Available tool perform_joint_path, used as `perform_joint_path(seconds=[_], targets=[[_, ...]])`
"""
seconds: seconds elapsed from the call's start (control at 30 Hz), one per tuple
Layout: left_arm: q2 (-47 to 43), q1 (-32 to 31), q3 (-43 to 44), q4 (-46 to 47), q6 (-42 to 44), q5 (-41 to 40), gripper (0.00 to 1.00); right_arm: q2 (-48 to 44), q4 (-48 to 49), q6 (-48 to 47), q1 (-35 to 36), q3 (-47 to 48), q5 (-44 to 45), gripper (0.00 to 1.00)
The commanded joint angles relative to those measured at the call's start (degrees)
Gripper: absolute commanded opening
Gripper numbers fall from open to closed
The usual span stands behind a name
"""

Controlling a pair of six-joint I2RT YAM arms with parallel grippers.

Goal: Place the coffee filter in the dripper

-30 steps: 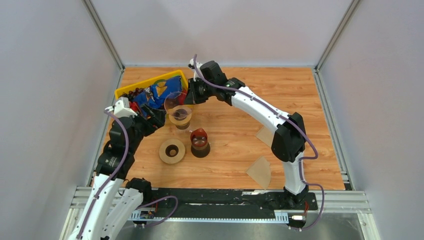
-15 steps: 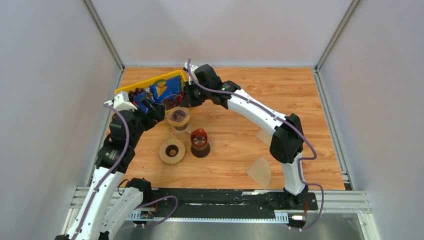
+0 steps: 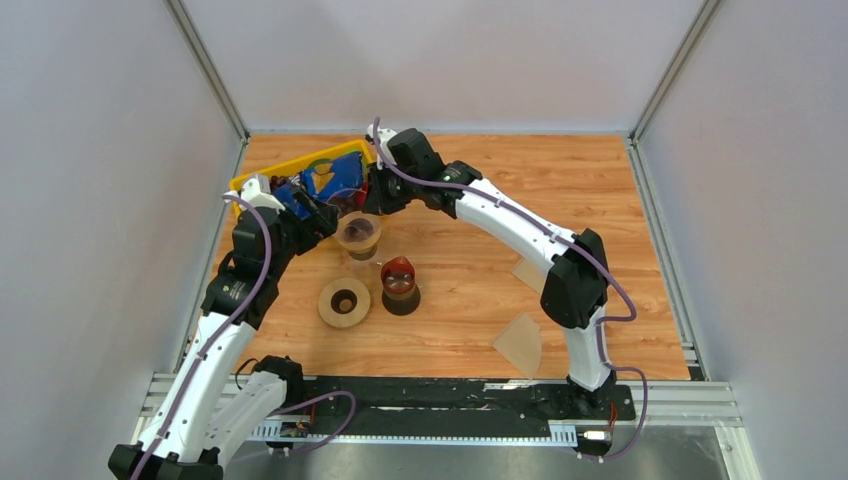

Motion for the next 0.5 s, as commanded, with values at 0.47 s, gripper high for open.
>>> perform_joint_path(seconds=[0.47], targets=[[0.13, -0.20, 1.00, 1.13, 1.94, -1.05, 1.00, -5.12, 0.22, -1.28, -0.44, -2.98, 0.68, 0.04]])
